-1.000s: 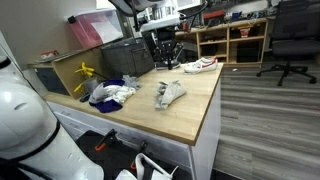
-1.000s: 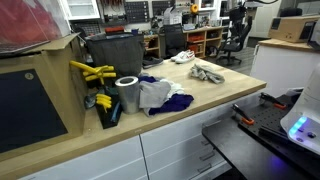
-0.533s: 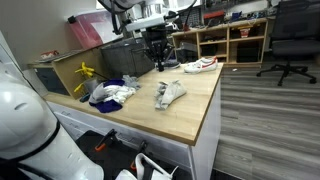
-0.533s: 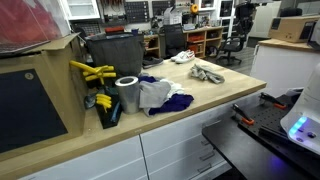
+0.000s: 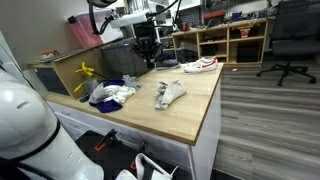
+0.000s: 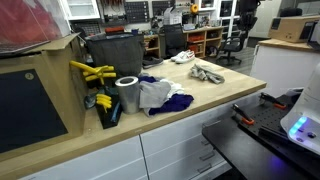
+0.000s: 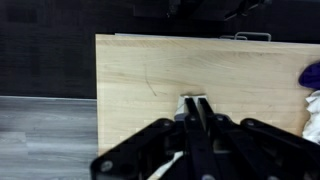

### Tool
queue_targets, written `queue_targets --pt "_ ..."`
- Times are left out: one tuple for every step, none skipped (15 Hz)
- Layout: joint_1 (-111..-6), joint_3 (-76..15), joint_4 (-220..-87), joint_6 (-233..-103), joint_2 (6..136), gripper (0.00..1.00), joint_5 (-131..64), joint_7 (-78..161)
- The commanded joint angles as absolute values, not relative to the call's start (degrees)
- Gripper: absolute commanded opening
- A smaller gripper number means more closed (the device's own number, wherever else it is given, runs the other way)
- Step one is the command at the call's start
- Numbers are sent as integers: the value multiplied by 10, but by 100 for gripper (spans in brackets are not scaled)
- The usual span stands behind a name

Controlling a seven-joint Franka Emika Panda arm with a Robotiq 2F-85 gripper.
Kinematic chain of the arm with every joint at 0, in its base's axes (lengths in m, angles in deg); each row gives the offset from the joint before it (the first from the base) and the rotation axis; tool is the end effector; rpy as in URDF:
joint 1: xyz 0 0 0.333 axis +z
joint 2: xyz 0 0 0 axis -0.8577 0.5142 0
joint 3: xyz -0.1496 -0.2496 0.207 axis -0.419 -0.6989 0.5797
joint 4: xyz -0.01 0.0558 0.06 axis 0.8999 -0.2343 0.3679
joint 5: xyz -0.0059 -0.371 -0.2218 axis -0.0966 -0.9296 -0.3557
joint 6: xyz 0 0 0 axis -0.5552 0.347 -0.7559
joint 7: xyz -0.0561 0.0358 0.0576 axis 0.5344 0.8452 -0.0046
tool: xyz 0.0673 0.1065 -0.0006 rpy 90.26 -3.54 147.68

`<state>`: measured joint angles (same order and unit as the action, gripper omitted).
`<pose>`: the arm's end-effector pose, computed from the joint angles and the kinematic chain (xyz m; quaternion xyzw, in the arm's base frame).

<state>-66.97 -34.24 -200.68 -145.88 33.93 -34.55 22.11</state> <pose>0.4193 -0.1211 0.4264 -0.9982 -0.0191 0.0567 0.0082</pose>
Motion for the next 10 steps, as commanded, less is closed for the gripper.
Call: queue_targets --pt "-653 -347 -2023 -1473 304 40 -323 230" --pt "-649 -351 -2025 -1490 302 49 -307 230" --pt "-648 -350 -2022 -1489 306 56 -312 220" --pt "-646 -350 -2021 -1491 309 64 -310 215" --pt "-645 -351 -2015 -1488 315 71 -312 211" --pt "-645 -353 -2011 -1488 318 77 -313 206" --pt "-645 -354 -2003 -1486 325 86 -317 201" --pt "-646 -356 -1998 -1486 330 93 -319 198" --pt "-648 -357 -1991 -1489 342 99 -322 196" --pt "-650 -360 -1988 -1492 352 100 -326 192"
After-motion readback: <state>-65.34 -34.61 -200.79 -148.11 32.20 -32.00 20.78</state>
